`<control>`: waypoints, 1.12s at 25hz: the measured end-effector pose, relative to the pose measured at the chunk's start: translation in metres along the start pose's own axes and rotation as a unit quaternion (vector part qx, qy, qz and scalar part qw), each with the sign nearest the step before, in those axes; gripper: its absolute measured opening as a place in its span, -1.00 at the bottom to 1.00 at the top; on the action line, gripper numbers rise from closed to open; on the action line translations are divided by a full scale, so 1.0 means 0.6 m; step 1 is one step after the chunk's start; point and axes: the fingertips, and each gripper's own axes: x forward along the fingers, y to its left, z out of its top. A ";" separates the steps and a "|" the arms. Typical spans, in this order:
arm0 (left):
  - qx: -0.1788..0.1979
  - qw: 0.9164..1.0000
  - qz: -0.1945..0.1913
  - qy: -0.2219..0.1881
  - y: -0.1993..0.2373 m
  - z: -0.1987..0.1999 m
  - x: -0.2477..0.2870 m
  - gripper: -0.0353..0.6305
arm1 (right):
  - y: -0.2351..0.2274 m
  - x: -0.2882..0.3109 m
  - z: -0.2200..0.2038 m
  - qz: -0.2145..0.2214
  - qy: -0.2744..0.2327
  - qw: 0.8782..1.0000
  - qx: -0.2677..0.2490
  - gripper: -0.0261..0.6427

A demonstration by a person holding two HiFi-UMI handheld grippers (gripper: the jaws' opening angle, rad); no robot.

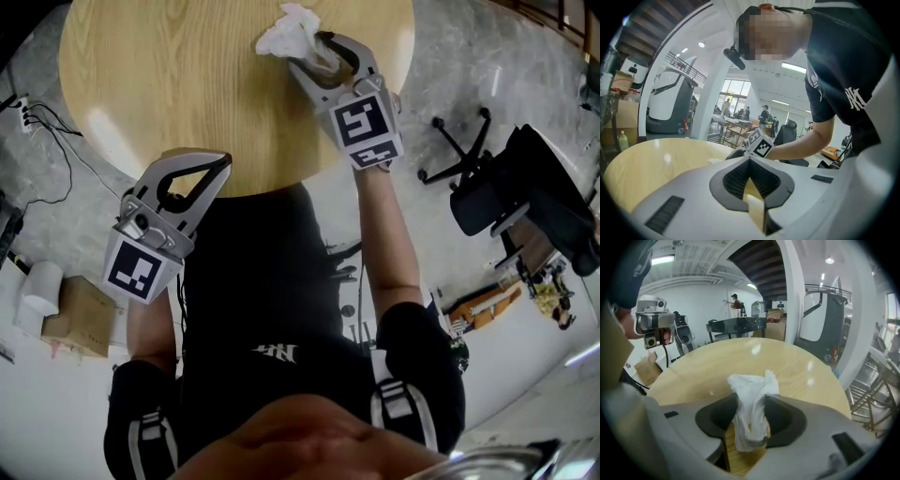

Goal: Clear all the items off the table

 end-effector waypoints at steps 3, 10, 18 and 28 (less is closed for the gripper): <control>0.003 1.000 -0.003 -0.004 -0.002 0.003 0.002 -0.86 | 0.005 -0.006 0.001 0.003 -0.003 1.000 -0.009 -0.63; 0.008 1.000 -0.014 -0.011 0.002 0.000 -0.008 -0.86 | 0.030 -0.028 0.042 0.002 -0.034 0.999 -0.008 -0.72; 0.009 1.000 0.007 -0.017 -0.015 0.015 -0.010 -0.86 | 0.091 -0.124 0.127 0.023 -0.115 0.993 -0.004 -0.73; 0.007 1.000 0.027 -0.011 -0.128 0.047 0.137 -0.86 | 0.042 -0.333 0.075 0.034 -0.203 0.978 0.020 -0.77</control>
